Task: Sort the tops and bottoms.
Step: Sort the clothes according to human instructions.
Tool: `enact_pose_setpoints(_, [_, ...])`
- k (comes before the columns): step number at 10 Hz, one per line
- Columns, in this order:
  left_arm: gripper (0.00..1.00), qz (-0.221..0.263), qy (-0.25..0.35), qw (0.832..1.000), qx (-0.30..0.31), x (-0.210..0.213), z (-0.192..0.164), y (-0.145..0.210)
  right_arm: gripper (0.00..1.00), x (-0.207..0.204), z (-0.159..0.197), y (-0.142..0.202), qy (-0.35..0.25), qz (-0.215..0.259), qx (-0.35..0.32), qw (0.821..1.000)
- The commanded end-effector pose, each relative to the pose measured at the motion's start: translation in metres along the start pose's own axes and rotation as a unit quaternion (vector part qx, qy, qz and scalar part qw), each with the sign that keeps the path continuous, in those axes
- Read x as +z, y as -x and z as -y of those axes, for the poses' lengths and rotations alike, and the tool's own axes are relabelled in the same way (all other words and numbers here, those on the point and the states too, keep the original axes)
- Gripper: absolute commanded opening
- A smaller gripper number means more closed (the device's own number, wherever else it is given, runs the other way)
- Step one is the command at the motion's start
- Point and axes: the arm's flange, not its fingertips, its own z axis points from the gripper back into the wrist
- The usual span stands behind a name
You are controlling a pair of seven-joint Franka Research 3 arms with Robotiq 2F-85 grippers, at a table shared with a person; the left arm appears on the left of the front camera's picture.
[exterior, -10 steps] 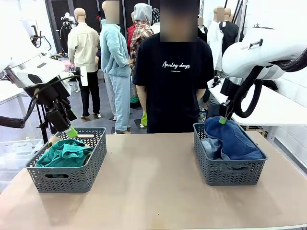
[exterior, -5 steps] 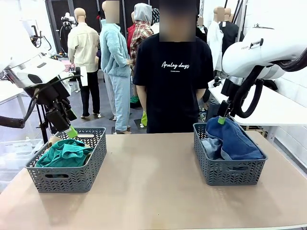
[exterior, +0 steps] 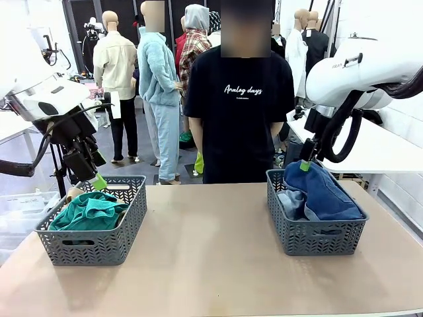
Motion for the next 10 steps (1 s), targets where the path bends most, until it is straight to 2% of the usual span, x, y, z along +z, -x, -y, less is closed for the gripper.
enact_pose_setpoints(1, [1.00,-0.001,0.002,1.000,-0.003,0.0013,-0.0004,0.0025,1.00,-0.0005,0.0006,0.0001,0.001,0.002,0.004,1.000])
enact_pose_setpoints(10, [1.00,-0.001,0.002,1.000,-0.003,0.0013,-0.0004,0.0025,1.00,-0.0005,0.0006,0.0001,0.001,0.002,0.004,1.000])
